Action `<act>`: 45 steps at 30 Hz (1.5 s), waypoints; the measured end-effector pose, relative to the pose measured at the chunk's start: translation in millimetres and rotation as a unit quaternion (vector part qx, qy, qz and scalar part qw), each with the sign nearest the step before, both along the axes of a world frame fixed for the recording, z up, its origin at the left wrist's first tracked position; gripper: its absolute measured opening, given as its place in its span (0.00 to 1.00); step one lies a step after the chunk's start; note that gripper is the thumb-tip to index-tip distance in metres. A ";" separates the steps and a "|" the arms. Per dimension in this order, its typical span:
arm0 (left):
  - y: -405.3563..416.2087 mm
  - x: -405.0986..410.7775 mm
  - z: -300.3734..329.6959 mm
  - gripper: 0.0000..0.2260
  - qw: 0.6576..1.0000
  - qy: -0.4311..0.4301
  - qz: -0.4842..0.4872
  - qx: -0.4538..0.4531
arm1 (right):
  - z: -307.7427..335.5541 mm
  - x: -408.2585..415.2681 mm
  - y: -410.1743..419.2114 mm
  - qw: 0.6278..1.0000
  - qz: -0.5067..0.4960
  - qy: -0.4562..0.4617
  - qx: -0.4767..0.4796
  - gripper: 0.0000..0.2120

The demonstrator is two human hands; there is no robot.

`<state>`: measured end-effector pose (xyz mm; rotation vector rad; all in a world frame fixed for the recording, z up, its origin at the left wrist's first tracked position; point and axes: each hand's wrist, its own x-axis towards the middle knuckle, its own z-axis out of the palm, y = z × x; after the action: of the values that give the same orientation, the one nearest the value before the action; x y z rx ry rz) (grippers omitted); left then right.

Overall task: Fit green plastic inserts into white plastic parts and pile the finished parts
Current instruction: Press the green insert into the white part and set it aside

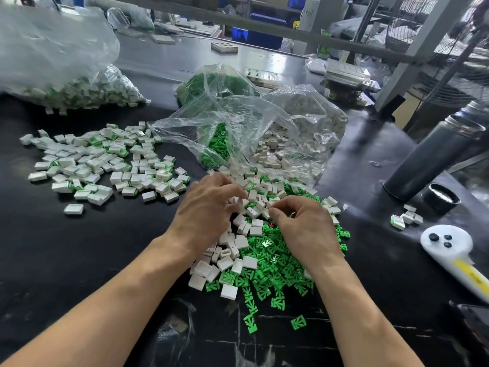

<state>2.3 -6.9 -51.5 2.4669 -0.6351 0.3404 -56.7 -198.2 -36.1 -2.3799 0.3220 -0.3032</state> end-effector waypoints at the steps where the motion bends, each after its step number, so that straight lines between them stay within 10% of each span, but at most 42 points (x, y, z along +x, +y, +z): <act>1: -0.1 -0.7 0.3 0.12 1.000 0.004 0.002 -0.008 | 1.7 -0.8 -0.7 1.000 0.007 0.013 0.001 0.03; 18: 4.4 -15.1 10.2 0.06 0.967 0.107 -0.002 -0.232 | 12.3 -7.3 4.7 0.990 0.075 0.093 -0.079 0.08; 33: -1.1 -24.2 19.0 0.10 0.904 0.213 -0.066 -0.365 | 11.6 -7.2 11.9 0.921 0.095 -0.069 0.372 0.07; 45: -6.7 -27.8 19.6 0.10 0.891 0.238 -0.082 -0.378 | 8.1 -7.1 17.5 0.896 0.095 -0.062 0.430 0.03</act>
<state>-25.5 -13.6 -31.9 1.6353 -0.3867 -0.0894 -63.8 -180.7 -28.0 -1.4903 0.1166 -0.1656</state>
